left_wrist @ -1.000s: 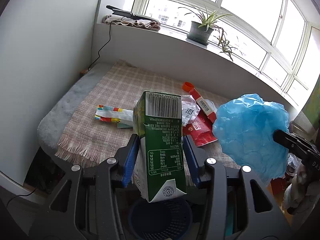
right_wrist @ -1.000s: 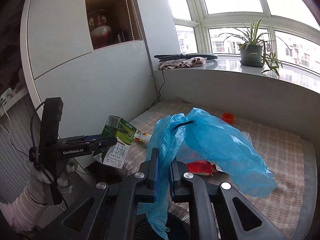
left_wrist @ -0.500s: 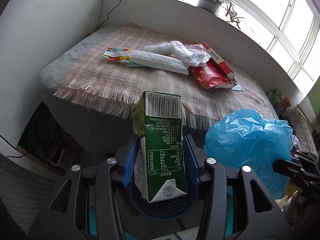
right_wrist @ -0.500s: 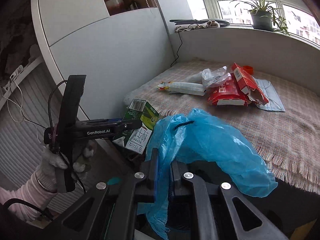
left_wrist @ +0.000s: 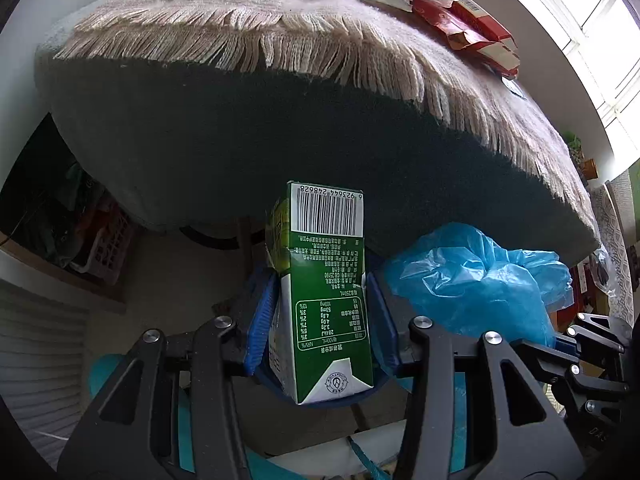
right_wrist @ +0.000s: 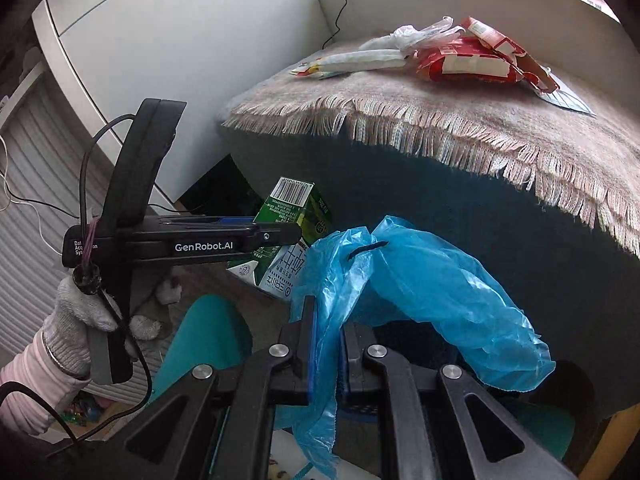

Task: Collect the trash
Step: 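Carry the carton and blue bag down toward the blue wastebasket with both tools, then open both tools to drop the carton and blue bag into the basket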

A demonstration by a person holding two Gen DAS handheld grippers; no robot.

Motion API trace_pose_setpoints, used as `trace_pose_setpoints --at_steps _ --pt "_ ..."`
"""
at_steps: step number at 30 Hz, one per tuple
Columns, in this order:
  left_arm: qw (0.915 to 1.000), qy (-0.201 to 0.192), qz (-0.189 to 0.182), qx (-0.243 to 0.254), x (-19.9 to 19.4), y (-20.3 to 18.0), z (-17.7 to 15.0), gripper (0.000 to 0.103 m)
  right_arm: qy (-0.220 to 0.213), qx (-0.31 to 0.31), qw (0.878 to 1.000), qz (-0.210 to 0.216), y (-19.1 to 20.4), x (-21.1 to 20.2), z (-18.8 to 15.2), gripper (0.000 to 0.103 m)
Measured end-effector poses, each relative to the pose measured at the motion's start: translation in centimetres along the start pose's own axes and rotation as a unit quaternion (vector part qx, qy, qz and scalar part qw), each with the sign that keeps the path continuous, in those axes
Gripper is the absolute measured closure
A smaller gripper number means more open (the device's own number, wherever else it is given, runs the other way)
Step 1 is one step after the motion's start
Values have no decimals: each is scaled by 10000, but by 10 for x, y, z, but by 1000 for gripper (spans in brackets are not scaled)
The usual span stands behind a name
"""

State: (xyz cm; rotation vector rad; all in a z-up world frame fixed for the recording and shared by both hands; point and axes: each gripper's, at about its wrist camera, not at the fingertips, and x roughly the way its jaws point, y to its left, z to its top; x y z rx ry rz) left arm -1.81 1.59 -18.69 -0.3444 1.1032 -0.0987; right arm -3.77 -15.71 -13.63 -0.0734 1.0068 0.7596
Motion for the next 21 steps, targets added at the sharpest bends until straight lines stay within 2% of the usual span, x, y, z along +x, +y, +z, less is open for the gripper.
trace_pose_setpoints --at_steps 7,16,19,21 --pt "9986 503 83 -126 47 8 -8 57 476 302 9979 -320 -22 44 -13 97" --pt "9962 847 134 -173 79 6 -11 57 797 651 9933 -525 -45 80 -23 96" --pt "9958 884 155 -155 78 -1 -8 57 843 736 9923 -531 -49 83 -22 91" --pt "9959 879 143 -155 77 -3 -6 57 838 757 9920 -562 -51 85 -19 83"
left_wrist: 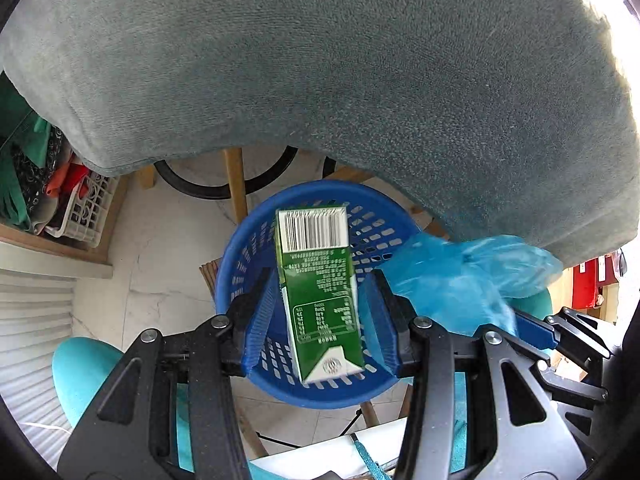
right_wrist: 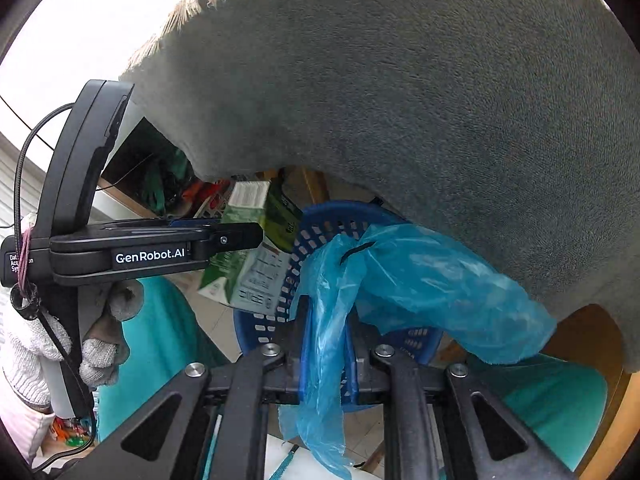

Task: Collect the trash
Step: 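Open both tools to drop the carton and blue bag into the basket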

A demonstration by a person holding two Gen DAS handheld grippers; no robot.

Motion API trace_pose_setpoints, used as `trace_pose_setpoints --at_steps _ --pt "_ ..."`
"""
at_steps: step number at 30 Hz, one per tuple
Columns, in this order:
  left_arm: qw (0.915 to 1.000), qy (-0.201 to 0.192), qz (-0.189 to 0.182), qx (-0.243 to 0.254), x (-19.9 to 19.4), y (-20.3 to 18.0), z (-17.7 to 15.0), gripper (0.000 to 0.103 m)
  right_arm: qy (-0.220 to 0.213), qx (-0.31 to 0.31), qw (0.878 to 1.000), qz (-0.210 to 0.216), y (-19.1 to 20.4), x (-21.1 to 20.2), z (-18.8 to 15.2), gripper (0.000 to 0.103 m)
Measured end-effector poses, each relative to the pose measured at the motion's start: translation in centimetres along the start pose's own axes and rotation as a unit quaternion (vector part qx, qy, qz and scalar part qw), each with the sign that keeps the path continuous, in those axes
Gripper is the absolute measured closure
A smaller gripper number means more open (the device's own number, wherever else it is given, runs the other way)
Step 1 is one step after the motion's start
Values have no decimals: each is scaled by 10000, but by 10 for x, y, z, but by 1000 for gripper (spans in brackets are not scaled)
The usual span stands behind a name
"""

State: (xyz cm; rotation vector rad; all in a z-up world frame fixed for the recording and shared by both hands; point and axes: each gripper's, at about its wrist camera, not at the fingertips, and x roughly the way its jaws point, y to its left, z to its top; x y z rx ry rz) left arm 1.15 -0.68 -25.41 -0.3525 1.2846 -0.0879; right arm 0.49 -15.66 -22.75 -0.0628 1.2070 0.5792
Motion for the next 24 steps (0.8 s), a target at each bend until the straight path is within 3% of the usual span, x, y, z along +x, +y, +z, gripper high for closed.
trace_pose_setpoints --at_steps 1,6,8,17,24 --pt "10000 -3 5 4 -1 -1 1 56 -17 18 10000 -21 -2 -1 -1 73" --pt "10000 -26 43 36 -4 -6 2 53 -43 103 9999 -73 -11 -12 -3 66" --pt "10000 -47 70 36 -4 -8 3 53 -66 136 9998 -99 -13 -14 -2 58" --pt "9996 -264 95 26 -25 -2 9 53 -252 184 9994 -163 -22 -36 -1 51" --pt "9964 -795 188 226 -72 -2 25 53 -669 60 9973 -307 -24 -76 9 44"
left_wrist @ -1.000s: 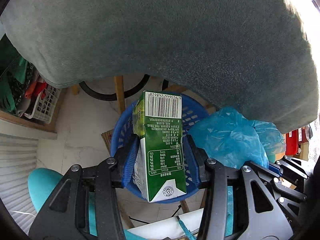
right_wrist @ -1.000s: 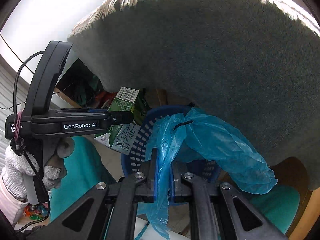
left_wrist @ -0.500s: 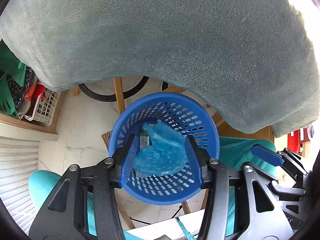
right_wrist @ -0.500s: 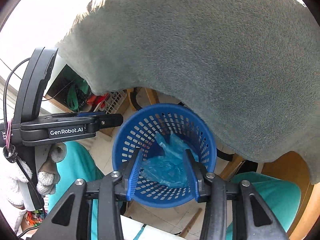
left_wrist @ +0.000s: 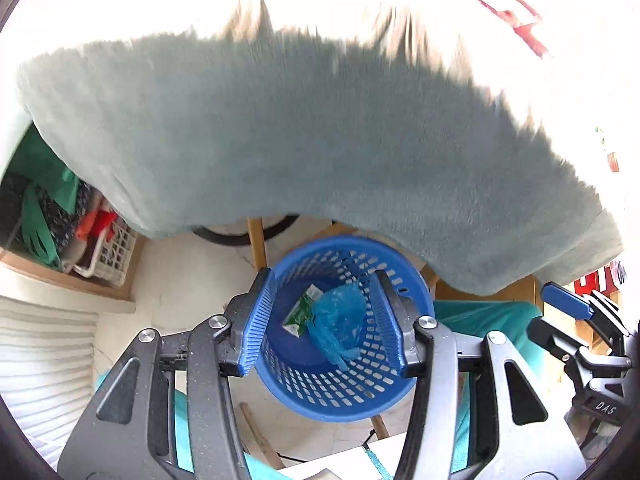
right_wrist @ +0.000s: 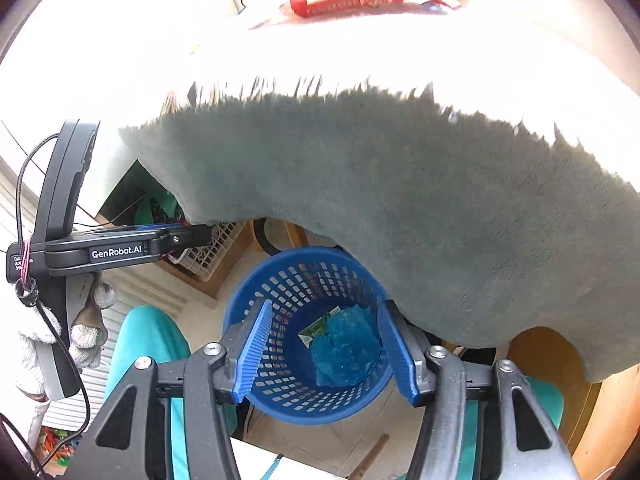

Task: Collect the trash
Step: 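Open both tools to drop the carton and blue bag into the basket, then grasp the clear plastic bag with the left tool while the right tool grasps the red box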

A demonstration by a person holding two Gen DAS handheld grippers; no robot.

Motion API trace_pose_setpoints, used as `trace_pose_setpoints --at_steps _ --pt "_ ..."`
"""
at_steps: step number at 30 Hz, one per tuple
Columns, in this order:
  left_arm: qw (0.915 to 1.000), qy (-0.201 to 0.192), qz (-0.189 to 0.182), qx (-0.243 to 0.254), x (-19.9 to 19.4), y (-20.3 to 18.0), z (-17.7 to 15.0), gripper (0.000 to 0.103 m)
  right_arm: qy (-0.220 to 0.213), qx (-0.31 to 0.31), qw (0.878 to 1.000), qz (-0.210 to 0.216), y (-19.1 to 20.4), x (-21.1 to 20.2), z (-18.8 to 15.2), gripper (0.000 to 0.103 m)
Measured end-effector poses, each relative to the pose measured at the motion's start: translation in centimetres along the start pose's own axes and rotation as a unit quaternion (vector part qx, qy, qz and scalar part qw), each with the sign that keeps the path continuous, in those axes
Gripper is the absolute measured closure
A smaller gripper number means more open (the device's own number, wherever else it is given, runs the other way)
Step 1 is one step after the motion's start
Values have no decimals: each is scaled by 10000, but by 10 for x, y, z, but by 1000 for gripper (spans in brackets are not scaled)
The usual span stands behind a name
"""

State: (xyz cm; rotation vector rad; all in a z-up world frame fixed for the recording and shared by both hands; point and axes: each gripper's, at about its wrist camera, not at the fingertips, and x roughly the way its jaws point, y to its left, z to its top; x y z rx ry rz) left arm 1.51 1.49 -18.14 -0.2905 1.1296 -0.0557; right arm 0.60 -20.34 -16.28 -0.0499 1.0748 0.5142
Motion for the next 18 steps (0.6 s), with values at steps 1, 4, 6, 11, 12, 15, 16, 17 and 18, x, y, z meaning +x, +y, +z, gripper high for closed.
trace_pose_setpoints --at_steps 1,4,6,11,12,15,16,17,18 --pt "9999 -106 11 17 -9 1 5 53 -91 -33 9999 -26 0 -7 3 44" --pt "9990 -425 19 104 -37 2 20 53 -363 -136 9992 -130 1 -30 12 43" --pt "9978 -637 31 172 -56 0 30 53 -538 -193 9983 -148 1 -45 19 42" --pt "9929 -1134 22 356 -94 -8 61 37 -981 -282 9944 -264 -3 -82 39 33" --pt "9920 -1198 6 388 -100 -9 70 37 -1070 -281 9934 -290 -3 -88 45 32" --pt "9893 -1371 9 500 -111 -16 94 37 -1263 -288 9909 -370 -10 -102 61 31" --pt "9884 -1419 22 546 -113 -17 104 37 -1308 -282 9902 -405 -13 -105 67 29" --pt "9875 -1459 23 592 -114 -19 112 37 -1344 -269 9896 -440 -15 -107 72 23" --pt "9870 -1479 3 631 -114 -21 121 37 -1388 -253 9888 -492 -17 -113 79 19"
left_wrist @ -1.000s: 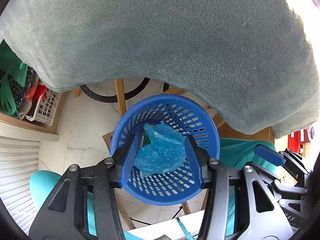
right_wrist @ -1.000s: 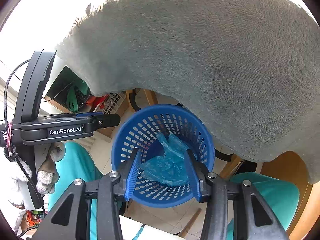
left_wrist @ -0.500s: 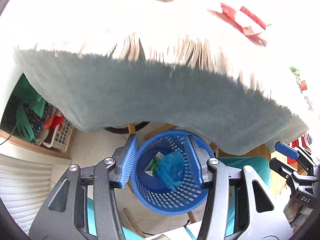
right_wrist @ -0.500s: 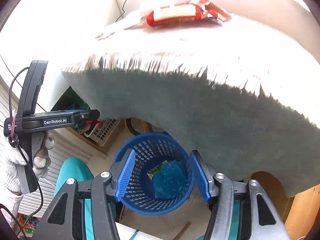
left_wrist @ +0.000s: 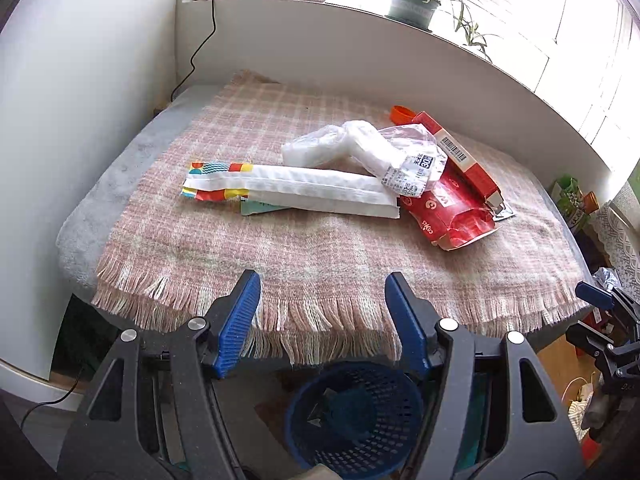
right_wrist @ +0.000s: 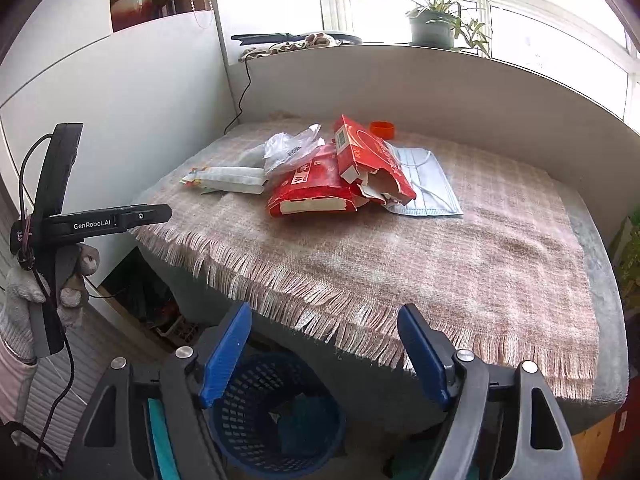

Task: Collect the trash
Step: 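Grasp the clear plastic bag with the left tool while the right tool grasps the red box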

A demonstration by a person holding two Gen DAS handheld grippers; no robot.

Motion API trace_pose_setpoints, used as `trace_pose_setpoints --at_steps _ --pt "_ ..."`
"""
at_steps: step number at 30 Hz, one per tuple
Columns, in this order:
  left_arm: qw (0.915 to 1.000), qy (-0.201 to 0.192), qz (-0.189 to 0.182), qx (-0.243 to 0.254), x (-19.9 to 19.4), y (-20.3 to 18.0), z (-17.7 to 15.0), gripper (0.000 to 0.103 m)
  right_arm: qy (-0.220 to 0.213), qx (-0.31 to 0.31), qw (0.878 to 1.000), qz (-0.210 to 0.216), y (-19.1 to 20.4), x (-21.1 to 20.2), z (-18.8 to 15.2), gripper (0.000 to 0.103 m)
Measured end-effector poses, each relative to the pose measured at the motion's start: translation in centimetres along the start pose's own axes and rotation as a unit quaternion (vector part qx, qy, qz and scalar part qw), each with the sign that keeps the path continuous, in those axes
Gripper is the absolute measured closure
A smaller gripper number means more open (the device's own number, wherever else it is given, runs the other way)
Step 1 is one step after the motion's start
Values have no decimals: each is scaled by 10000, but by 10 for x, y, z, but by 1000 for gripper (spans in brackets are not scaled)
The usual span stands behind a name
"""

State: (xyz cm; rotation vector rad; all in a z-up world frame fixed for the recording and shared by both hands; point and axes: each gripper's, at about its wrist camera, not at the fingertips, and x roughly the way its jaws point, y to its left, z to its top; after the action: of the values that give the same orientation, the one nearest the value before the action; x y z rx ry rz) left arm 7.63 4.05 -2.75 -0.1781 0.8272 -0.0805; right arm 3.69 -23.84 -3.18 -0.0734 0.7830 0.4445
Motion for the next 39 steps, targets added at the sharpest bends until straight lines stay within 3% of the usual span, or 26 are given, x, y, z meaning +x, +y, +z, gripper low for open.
trace_pose_setpoints --at_steps 1,6,18,29,39 --pt "10000 -10 -2 22 3 -1 6 37 -52 6 10000 -41 -1 0 5 13" --pt "9998 46 10 187 30 -6 33 37 -151 -51 9994 -291 -12 14 42 7" --pt "9989 360 -2 292 85 -8 86 37 139 172 9996 -176 -37 75 116 7" --pt "9961 621 109 625 118 -14 105 37 533 -183 9981 -260 -21 130 139 7" --pt "9912 981 485 748 160 -9 105 37 894 43 9958 -215 -33 164 145 7"
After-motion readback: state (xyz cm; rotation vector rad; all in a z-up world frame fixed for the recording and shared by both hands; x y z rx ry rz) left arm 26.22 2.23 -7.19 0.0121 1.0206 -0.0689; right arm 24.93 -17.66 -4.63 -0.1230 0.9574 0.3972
